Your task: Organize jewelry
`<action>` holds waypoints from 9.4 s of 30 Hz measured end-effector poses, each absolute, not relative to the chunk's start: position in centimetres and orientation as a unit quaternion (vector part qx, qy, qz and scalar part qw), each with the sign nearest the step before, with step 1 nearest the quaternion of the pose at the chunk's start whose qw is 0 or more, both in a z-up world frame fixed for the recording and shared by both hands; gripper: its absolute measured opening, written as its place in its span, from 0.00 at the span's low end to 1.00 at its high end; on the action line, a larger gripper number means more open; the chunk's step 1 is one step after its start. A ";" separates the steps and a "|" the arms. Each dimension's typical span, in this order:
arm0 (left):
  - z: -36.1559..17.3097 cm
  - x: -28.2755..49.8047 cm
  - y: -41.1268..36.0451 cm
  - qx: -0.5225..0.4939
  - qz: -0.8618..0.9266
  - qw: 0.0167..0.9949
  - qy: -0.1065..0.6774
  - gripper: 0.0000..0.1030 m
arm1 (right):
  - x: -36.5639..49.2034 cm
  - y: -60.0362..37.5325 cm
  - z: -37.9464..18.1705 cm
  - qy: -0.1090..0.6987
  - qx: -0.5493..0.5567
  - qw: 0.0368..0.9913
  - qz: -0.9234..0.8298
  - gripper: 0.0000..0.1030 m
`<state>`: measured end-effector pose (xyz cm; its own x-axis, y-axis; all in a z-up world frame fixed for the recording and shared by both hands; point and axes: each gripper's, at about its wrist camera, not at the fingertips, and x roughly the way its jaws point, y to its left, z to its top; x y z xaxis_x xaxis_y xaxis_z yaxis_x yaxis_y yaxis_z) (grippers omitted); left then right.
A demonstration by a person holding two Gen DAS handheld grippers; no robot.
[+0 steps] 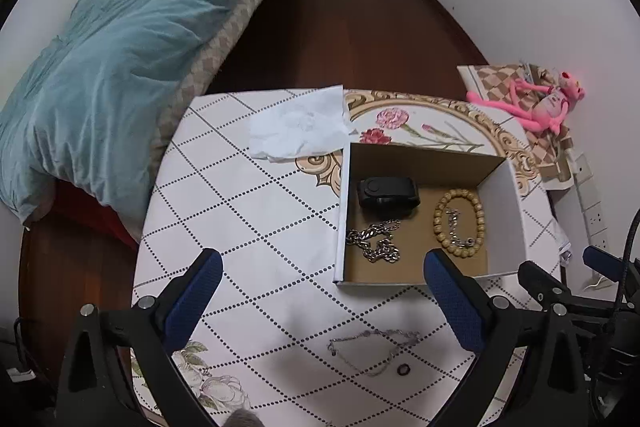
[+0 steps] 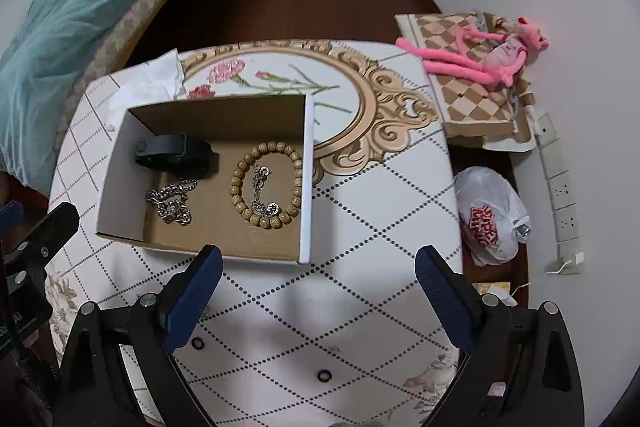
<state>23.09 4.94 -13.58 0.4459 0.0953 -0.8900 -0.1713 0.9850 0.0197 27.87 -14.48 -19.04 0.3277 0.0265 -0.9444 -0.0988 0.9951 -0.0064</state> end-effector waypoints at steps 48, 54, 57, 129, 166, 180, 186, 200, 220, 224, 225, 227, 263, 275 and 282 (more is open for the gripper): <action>-23.4 11.8 2.6 -0.010 0.092 0.822 0.561 0.99 | 14.8 -18.9 -28.4 0.555 0.037 0.830 0.042 0.55; -24.1 11.9 1.4 -0.012 0.075 0.823 0.562 0.99 | 14.3 -17.6 -28.4 0.521 -0.011 0.853 0.039 0.12; -24.2 12.3 0.4 -0.014 0.058 0.826 0.561 0.99 | 14.1 -18.2 -28.4 0.520 0.001 0.853 0.039 0.12; -15.0 26.2 5.9 -0.048 0.084 0.852 0.514 1.00 | 30.9 -14.4 -19.7 0.553 -0.025 0.829 0.081 0.92; -23.2 15.5 3.4 -0.039 0.111 0.821 0.559 1.00 | 19.1 -20.0 -28.3 0.560 0.015 0.828 0.035 0.70; -24.1 14.5 4.4 -0.070 0.097 0.816 0.566 0.99 | 17.8 -18.9 -28.0 0.518 0.017 0.855 0.038 0.09; -24.3 16.1 -0.1 -0.036 0.022 0.824 0.566 0.98 | 18.3 -20.1 -27.6 0.520 0.031 0.853 0.028 0.09; -23.5 18.5 -0.4 -0.057 -0.048 0.821 0.566 0.01 | 18.4 -21.8 -27.4 0.525 0.062 0.848 0.016 0.09; -23.2 17.9 5.3 -0.147 -0.017 0.808 0.570 0.79 | 18.4 -21.6 -23.4 0.500 0.096 0.860 0.042 0.09; -24.7 18.3 3.0 -0.090 -0.006 0.811 0.578 0.80 | 18.3 -22.1 -24.3 0.508 0.095 0.855 0.034 0.09; -24.8 18.4 2.4 -0.077 -0.007 0.812 0.579 0.80 | 18.3 -22.2 -24.4 0.510 0.095 0.854 0.032 0.09; -24.9 18.5 1.2 -0.056 0.000 0.814 0.578 0.80 | 18.4 -22.4 -24.7 0.511 0.094 0.854 0.027 0.09; -14.9 15.4 4.4 -0.168 -0.083 0.851 0.490 0.03 | 19.2 -21.1 -19.6 0.491 0.124 0.859 0.082 0.09; -9.7 23.9 4.7 -0.167 -0.118 0.853 0.481 0.03 | 27.3 -17.6 -15.1 0.511 0.139 0.832 0.163 0.09; -13.1 28.3 4.4 -0.161 -0.103 0.826 0.531 0.05 | 33.5 -15.1 -18.0 0.568 0.103 0.798 0.172 0.09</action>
<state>28.34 4.37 -13.15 0.4159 -0.3410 -0.8431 -0.0015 0.9268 -0.3756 33.54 -15.12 -18.05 0.2964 0.3923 -0.8708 -0.1581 0.9193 0.3603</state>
